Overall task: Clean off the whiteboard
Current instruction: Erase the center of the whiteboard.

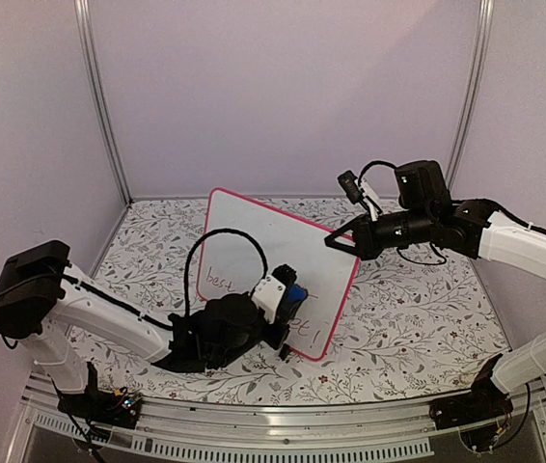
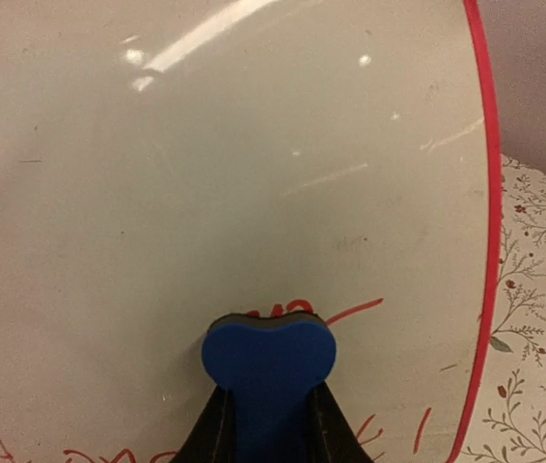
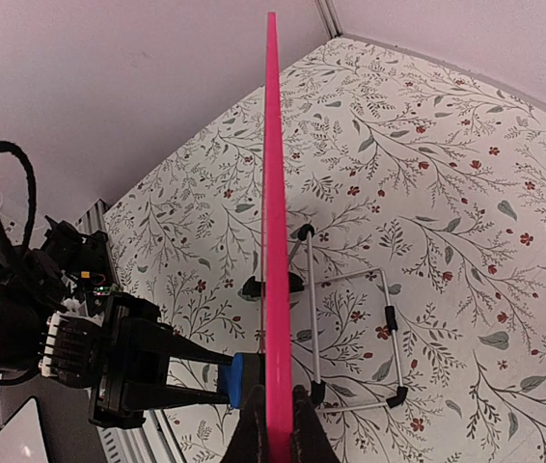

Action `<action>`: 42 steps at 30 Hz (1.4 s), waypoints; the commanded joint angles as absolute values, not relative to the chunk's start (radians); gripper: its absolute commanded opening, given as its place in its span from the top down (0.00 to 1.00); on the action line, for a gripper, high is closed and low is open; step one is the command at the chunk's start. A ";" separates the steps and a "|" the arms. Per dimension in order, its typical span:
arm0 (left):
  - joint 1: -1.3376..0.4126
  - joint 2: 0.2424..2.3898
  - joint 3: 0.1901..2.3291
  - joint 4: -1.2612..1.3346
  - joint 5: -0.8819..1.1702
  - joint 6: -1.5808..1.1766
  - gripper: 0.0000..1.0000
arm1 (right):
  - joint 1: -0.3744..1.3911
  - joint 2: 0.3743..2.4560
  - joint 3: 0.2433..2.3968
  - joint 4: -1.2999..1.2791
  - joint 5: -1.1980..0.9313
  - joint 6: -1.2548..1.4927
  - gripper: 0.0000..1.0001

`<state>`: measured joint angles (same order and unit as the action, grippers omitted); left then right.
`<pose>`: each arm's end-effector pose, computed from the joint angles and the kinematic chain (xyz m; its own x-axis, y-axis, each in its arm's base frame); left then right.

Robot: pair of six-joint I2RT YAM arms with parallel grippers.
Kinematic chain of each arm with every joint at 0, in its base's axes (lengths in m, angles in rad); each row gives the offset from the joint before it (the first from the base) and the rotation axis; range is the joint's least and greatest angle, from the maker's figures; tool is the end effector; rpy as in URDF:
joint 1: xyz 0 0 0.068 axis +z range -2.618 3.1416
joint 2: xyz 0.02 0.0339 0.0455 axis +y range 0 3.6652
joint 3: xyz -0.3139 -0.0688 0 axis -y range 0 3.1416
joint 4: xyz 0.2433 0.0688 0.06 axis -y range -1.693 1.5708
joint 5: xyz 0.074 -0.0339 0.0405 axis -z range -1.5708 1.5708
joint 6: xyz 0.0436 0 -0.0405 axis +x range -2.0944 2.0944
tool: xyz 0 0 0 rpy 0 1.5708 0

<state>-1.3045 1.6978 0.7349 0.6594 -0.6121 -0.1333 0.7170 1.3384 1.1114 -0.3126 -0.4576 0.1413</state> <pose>0.1170 -0.3336 0.2266 -0.1637 0.1868 -0.9687 0.6291 0.7761 0.0434 0.2099 0.2086 0.3645 -0.5067 -0.2741 -0.8174 -0.8120 0.4705 0.3455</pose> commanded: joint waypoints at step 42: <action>-1.285 1.746 0.709 0.604 -0.653 -0.226 0.91 | 0.739 1.362 1.098 -0.367 -0.500 0.089 1.00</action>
